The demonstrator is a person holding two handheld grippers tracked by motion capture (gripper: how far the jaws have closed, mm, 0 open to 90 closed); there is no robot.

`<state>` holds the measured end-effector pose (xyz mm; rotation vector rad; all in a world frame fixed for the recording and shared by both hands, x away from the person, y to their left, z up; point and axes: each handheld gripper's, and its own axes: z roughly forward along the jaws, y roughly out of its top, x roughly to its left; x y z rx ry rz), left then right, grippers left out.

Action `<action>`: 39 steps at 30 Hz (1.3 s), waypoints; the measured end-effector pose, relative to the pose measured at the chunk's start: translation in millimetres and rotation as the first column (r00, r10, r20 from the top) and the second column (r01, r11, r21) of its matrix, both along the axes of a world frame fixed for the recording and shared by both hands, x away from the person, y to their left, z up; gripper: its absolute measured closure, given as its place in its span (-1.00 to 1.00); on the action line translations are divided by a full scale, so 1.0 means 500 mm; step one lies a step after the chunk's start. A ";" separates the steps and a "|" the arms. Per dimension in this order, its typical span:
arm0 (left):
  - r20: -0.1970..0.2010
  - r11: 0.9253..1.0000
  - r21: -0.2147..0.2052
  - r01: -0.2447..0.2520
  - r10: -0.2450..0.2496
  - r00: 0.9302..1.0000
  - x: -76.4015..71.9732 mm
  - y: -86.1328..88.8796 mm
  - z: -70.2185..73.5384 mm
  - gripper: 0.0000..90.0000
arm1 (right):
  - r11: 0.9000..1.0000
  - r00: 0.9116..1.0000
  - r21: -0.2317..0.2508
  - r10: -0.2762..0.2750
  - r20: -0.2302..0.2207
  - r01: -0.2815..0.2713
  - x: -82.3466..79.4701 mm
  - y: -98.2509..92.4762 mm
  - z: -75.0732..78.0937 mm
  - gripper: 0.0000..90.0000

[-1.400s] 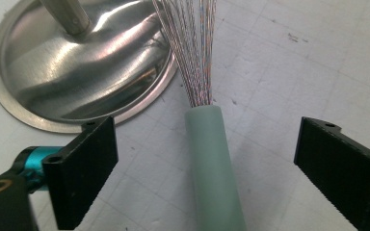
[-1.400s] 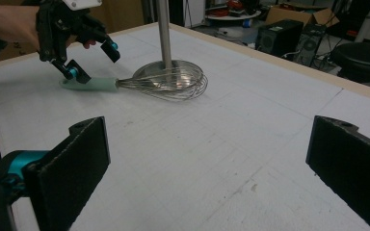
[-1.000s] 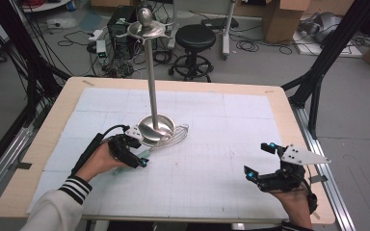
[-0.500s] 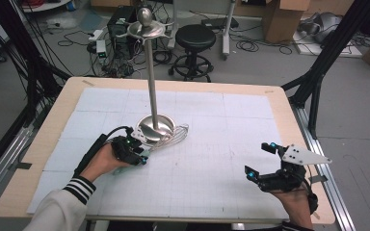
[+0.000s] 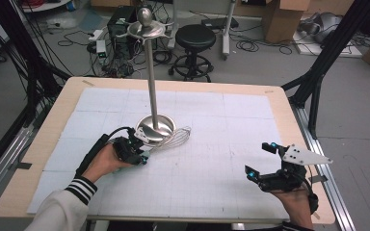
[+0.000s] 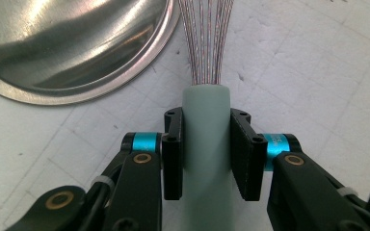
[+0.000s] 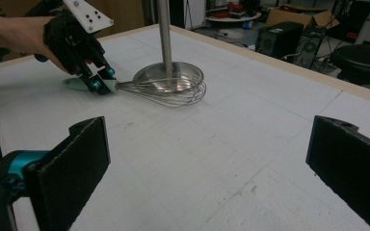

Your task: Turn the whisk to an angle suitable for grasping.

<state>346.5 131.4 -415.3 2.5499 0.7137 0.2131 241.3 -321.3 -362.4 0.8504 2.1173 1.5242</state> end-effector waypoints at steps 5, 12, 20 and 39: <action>0.009 0.999 -0.017 0.032 -0.032 0.999 -0.008 -0.001 0.008 0.54 | 1.000 1.000 0.000 0.002 -0.001 -0.002 0.000 0.001 0.000 -0.99; 0.029 0.994 -0.023 0.108 -0.107 0.994 -0.022 -0.019 0.026 0.55 | 1.000 1.000 -0.002 0.002 -0.002 -0.002 0.002 0.002 -0.001 -0.99; 0.054 0.982 -0.052 0.182 -0.179 0.982 -0.038 -0.048 0.057 0.54 | 1.000 1.000 -0.002 0.003 0.001 -0.003 0.002 0.001 0.000 -0.99; 0.049 0.923 -0.090 0.373 -0.370 0.928 -0.056 -0.134 0.078 0.54 | 1.000 1.000 0.002 0.008 0.007 -0.008 0.000 -0.001 0.005 -0.99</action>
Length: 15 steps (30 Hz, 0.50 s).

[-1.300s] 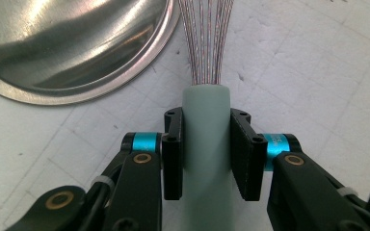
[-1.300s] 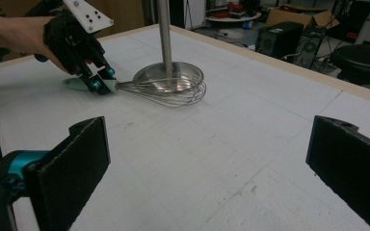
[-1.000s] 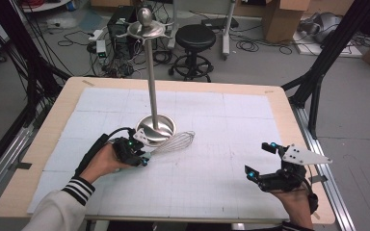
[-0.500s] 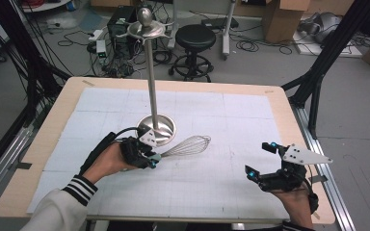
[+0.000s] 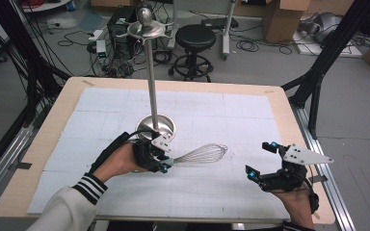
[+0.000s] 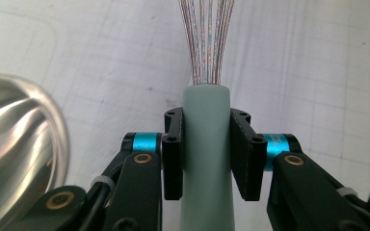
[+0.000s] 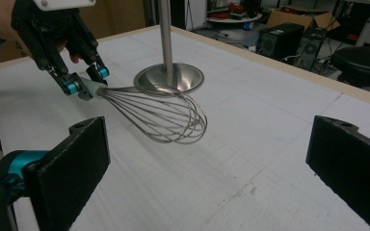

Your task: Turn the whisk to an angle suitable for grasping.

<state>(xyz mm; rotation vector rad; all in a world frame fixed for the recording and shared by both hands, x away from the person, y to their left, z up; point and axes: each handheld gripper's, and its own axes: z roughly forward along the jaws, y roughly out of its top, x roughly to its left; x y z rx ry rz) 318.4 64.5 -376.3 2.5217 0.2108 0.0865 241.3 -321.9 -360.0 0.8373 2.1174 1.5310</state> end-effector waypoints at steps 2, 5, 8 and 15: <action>0.001 1.000 0.002 0.030 -0.030 1.000 -0.003 -0.012 -0.004 0.54 | 1.000 1.000 -0.003 0.002 0.001 -0.002 0.000 0.000 0.001 -0.99; -0.005 0.999 0.007 0.053 -0.053 0.999 -0.005 -0.028 -0.011 0.54 | 1.000 1.000 -0.006 0.010 0.001 -0.010 0.000 0.000 0.002 -0.99; -0.017 0.998 0.010 0.069 -0.068 0.998 -0.005 -0.042 -0.016 0.54 | 1.000 1.000 -0.010 0.018 -0.003 -0.018 -0.001 0.001 0.004 -0.99; -0.012 0.991 0.008 0.134 -0.134 0.991 -0.005 -0.069 -0.026 0.54 | 0.999 0.999 -0.027 0.038 -0.007 -0.038 0.001 0.011 0.005 -0.99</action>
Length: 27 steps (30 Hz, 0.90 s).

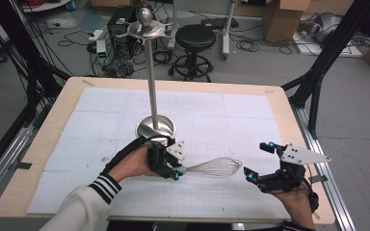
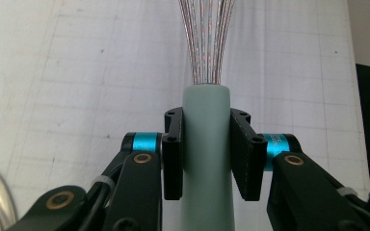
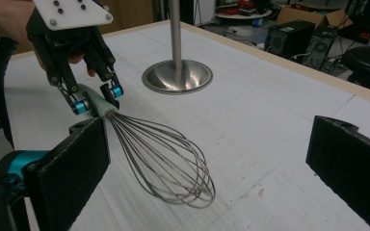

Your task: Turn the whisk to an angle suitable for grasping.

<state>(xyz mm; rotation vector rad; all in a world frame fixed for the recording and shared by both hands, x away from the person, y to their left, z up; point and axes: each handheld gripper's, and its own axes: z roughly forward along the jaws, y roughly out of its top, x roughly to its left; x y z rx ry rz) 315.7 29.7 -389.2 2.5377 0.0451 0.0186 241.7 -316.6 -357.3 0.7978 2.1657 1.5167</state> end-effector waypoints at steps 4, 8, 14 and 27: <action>-0.003 1.000 0.001 0.030 -0.030 1.000 -0.002 -0.027 -0.009 0.54 | 1.000 1.000 -0.001 0.004 -0.004 -0.004 0.000 0.004 0.002 -0.99; -0.017 0.998 0.005 0.060 -0.060 0.998 -0.003 -0.049 -0.022 0.54 | 1.000 1.000 -0.003 0.005 -0.002 -0.005 0.000 0.003 0.002 -0.99; -0.015 0.996 0.008 0.087 -0.087 0.996 -0.004 -0.062 -0.038 0.54 | 1.000 1.000 0.000 0.002 -0.002 -0.002 -0.002 0.000 0.002 -0.99; 0.011 0.993 -0.074 0.096 -0.095 0.995 0.000 -0.059 -0.027 0.05 | 1.000 1.000 0.002 0.002 0.004 -0.002 -0.003 -0.002 0.004 -0.99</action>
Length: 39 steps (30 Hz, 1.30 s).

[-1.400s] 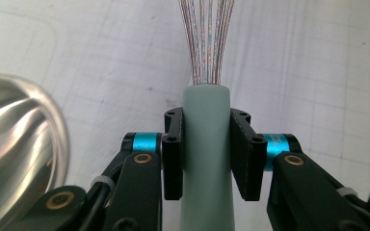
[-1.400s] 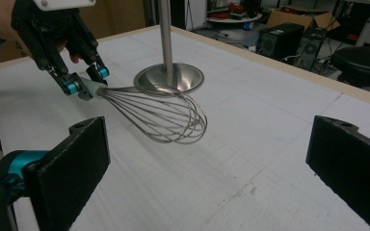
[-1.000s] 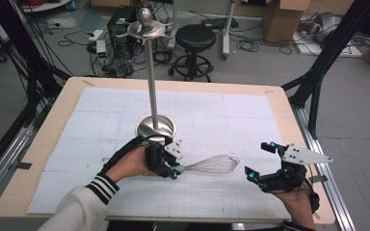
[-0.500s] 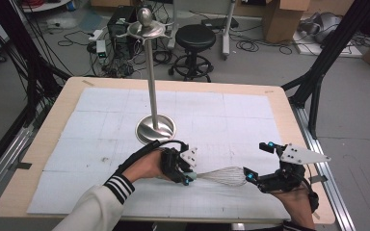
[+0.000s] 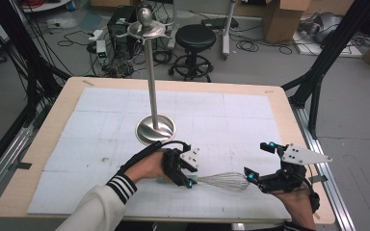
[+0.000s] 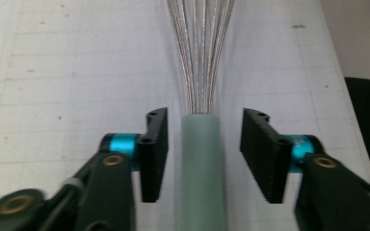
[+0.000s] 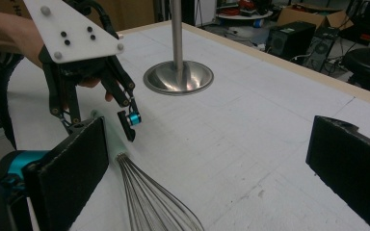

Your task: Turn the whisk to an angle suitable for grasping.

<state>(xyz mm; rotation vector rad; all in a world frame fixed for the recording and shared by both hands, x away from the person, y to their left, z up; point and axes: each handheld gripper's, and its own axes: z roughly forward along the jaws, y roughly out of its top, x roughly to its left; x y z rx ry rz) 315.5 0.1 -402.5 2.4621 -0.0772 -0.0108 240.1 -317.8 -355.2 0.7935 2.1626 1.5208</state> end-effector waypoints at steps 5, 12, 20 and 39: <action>0.001 0.998 -0.052 -0.047 0.047 0.999 0.006 0.024 0.027 -0.24 | 1.000 1.000 -0.001 -0.001 -0.004 0.001 0.000 0.001 -0.001 -0.99; 0.011 0.988 -0.137 -0.077 0.080 0.997 -0.006 0.081 0.074 -0.63 | 1.000 1.000 -0.006 0.000 -0.004 0.000 -0.001 0.003 -0.002 -0.99; 0.052 0.957 -0.231 -0.178 0.194 0.980 -0.021 0.173 0.108 -0.96 | 1.000 1.000 -0.008 0.005 0.000 -0.005 -0.001 0.010 0.001 -0.99; 0.059 0.846 -0.416 -0.334 0.392 0.918 -0.063 0.388 0.124 -0.96 | 1.000 1.000 -0.017 0.012 -0.007 -0.012 0.002 0.019 0.000 -0.99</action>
